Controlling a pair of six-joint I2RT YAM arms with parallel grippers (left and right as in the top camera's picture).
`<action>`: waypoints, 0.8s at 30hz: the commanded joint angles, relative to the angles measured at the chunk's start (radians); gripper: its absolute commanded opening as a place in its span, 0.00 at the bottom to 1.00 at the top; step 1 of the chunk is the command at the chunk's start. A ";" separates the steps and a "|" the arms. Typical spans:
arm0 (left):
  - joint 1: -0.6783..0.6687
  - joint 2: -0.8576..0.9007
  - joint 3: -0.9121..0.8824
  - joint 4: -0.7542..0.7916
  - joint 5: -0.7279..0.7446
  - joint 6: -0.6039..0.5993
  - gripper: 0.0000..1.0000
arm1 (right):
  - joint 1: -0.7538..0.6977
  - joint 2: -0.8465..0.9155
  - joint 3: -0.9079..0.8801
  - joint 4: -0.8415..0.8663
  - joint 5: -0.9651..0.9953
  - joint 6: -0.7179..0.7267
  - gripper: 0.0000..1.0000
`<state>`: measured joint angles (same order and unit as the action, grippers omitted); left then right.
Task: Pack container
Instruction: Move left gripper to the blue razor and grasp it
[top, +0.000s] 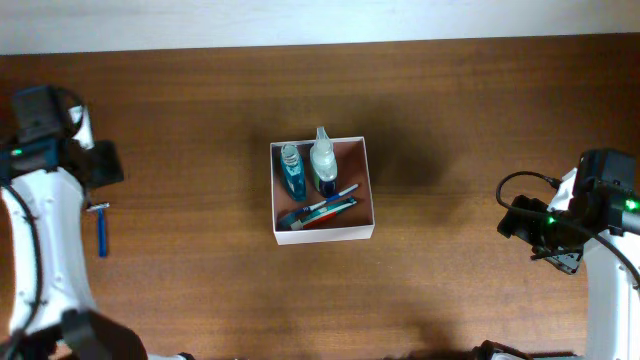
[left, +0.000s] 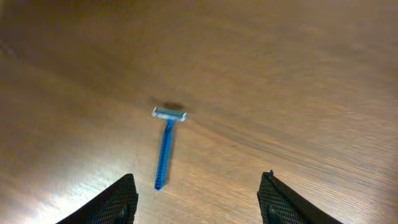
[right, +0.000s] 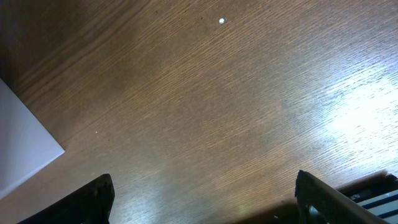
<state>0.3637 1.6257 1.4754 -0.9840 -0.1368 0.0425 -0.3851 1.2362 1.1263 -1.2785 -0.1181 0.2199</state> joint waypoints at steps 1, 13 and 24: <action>0.066 0.108 -0.018 -0.004 0.044 -0.028 0.63 | 0.006 0.001 -0.005 0.000 0.010 -0.007 0.86; 0.202 0.330 -0.020 0.006 0.077 -0.028 0.64 | 0.006 0.001 -0.005 0.000 0.018 -0.007 0.86; 0.211 0.372 -0.184 0.135 0.134 0.003 0.63 | 0.006 0.001 -0.005 0.002 0.021 -0.006 0.86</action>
<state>0.5755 1.9797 1.3441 -0.8749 -0.0254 0.0299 -0.3851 1.2362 1.1263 -1.2781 -0.1139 0.2195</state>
